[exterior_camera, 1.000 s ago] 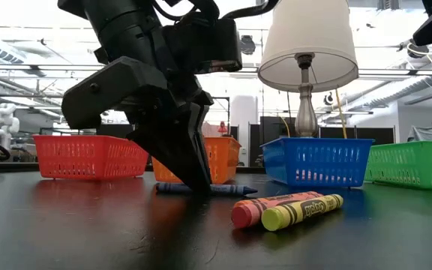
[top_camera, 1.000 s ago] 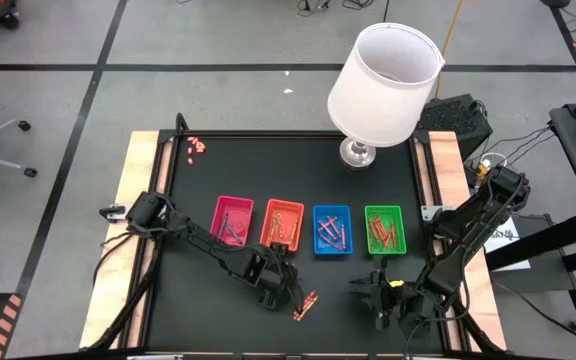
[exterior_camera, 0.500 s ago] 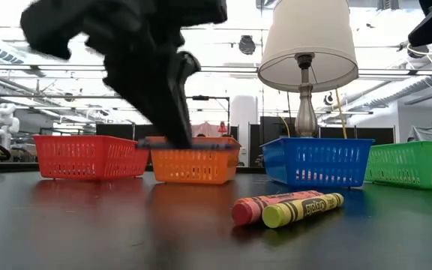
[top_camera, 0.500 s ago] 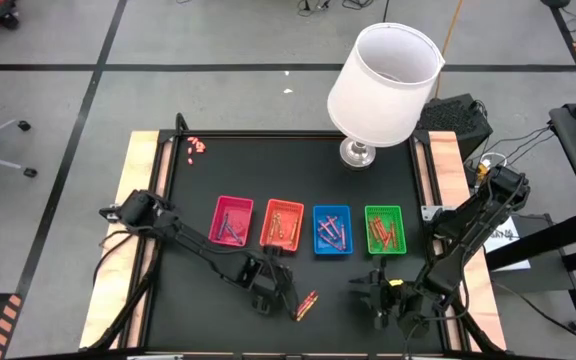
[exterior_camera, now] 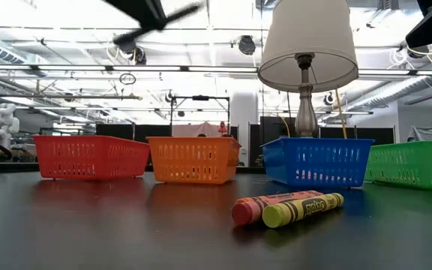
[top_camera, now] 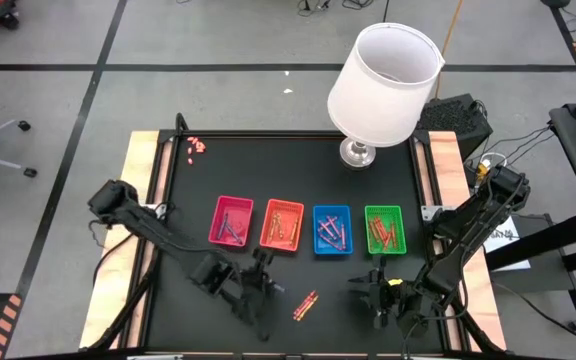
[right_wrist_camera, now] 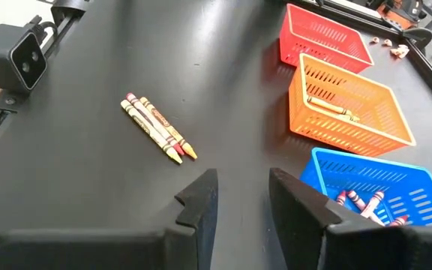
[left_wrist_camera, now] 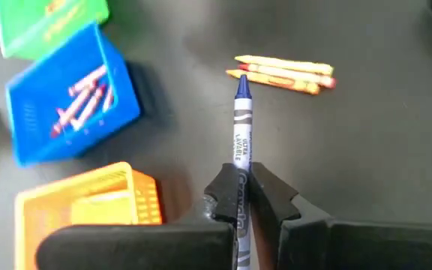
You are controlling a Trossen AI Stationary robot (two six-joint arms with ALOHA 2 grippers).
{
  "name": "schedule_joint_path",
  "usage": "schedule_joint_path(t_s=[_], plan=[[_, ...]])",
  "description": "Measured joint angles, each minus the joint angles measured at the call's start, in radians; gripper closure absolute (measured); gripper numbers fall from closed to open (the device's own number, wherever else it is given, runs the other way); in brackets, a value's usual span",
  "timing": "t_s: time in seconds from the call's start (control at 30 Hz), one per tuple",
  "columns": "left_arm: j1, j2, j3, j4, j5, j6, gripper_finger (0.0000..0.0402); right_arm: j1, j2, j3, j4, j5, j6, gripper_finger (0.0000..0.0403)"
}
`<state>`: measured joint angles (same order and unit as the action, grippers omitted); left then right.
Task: Sort crayons
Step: Put the blue crayon into the red bin
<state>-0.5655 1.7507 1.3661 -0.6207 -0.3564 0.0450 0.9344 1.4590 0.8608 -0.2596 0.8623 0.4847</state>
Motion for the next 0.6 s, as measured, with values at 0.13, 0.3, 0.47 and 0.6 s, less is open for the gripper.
schedule_joint_path(t_s=[0.13, 0.3, 0.47, 0.6], plan=[[-0.032, -0.042, 0.0, 0.001, -0.038, 0.148, 0.0389, 0.0, 0.0, 0.0, 0.0, 0.0, 0.0, 0.0298], [-0.067, -0.076, 0.0, 0.001, -0.088, 0.269, 0.0389, 0.0, 0.0, 0.0, 0.0, 0.0, 0.0, 0.0298], [-0.085, -0.086, 0.0, 0.001, -0.108, 0.309, 0.0389, 0.0, 0.0, 0.0, 0.0, 0.0, 0.0, 0.0298], [-0.097, -0.086, 0.0, 0.001, -0.114, 0.309, 0.0389, 0.0, 0.0, 0.0, 0.0, 0.0, 0.0, 0.0298]])
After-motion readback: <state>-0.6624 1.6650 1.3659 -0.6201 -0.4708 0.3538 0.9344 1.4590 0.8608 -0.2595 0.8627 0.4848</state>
